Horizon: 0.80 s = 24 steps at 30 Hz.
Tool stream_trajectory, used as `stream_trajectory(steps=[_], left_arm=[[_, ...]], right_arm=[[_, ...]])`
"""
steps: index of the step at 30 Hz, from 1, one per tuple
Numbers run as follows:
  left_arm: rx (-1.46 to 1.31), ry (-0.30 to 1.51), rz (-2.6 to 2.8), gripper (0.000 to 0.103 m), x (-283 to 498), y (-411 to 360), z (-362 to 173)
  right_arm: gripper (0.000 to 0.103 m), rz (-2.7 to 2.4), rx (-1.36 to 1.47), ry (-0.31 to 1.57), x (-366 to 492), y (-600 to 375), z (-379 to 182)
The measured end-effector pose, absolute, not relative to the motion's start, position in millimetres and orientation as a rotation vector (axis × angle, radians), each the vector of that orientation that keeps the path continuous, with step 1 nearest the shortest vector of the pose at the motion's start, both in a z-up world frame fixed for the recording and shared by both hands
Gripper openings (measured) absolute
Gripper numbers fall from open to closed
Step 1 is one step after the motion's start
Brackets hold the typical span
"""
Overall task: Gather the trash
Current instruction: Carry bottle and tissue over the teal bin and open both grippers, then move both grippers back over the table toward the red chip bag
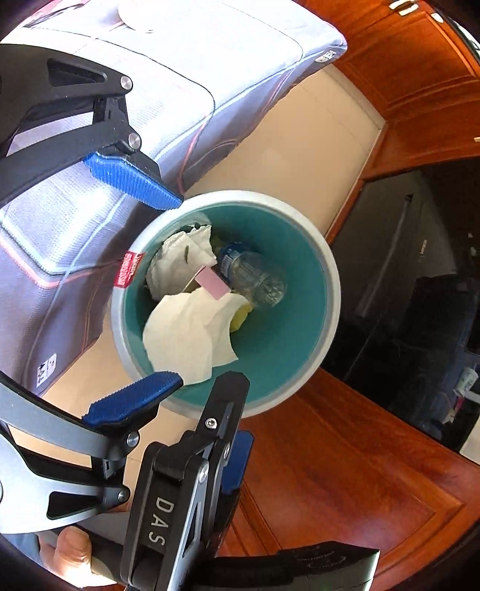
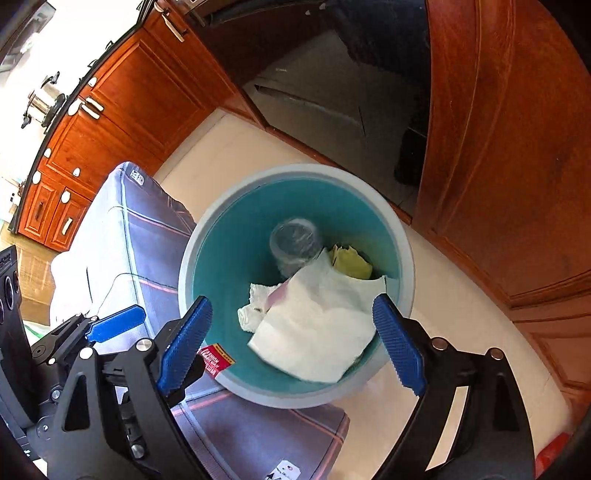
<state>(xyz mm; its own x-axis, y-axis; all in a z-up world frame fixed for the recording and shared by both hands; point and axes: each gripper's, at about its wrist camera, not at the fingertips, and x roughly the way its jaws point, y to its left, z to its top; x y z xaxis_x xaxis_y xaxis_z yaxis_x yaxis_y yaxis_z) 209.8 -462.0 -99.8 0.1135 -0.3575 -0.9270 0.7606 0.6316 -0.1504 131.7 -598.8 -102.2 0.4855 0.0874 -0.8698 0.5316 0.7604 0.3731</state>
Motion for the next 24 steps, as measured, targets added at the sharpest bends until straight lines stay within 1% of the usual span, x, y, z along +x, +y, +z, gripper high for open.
stream_trajectory(steps=[9, 15, 21, 24], left_arm=[[0.394, 1.176, -0.862, 0.095, 197, -443, -82], [0.379, 1.148, -0.853, 0.098, 187, -414, -65], [0.375, 1.122, -0.821, 0.099, 179, -366, -51], [0.361, 1.11, -0.798, 0.099, 178, -333, -46]], right_arm=[[0.086, -0.302, 0.668, 1.041, 121, -584, -84], [0.088, -0.287, 0.646, 1.027, 113, -563, -63], [0.088, -0.234, 0.617, 1.018, 110, -524, -41], [0.09, -0.197, 0.591, 1.022, 111, -498, -32]])
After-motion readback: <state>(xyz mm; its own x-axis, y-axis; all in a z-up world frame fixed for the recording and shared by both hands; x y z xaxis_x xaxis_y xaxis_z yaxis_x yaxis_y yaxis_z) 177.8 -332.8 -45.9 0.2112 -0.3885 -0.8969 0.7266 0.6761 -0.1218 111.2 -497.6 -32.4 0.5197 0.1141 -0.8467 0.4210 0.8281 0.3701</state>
